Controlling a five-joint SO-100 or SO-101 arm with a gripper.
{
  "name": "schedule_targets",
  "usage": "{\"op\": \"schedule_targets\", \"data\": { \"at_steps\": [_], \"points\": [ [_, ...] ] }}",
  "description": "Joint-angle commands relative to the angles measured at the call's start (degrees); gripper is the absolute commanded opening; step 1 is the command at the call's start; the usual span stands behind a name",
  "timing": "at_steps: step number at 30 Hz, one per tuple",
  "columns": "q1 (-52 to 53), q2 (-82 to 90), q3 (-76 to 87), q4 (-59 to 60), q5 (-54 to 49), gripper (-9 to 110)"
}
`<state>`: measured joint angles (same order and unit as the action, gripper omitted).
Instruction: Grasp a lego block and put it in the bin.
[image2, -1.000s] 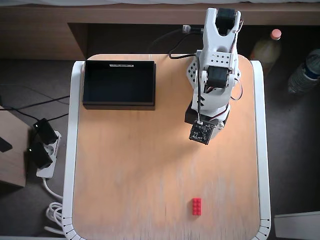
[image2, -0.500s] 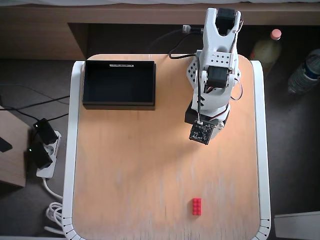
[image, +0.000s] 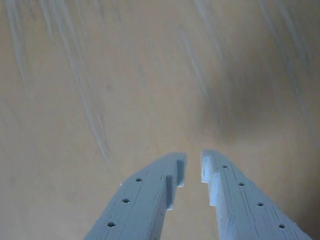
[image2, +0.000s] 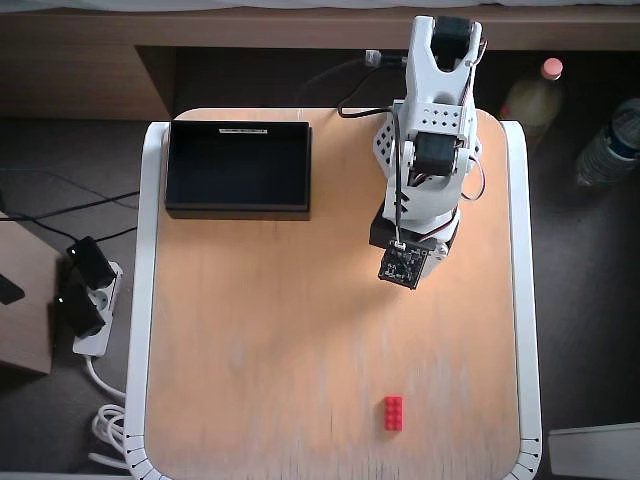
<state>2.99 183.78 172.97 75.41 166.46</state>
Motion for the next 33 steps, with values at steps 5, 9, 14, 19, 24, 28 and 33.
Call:
{"op": "schedule_targets", "data": {
  "at_steps": [5, 9, 14, 19, 24, 28, 33],
  "points": [
    [-1.23, 5.01, 8.96, 0.62, -0.18, 0],
    [-1.23, 5.01, 8.96, 0.62, -0.18, 0],
    [-1.23, 5.01, 8.96, 0.62, -0.18, 0],
    [-1.23, 5.01, 8.96, 0.62, -0.18, 0],
    [-1.23, 5.01, 8.96, 0.62, -0.18, 0],
    [-1.23, 5.01, 8.96, 0.62, -0.18, 0],
    [-2.72, 5.01, 8.96, 0.62, 0.26, 0]
  ]
}}
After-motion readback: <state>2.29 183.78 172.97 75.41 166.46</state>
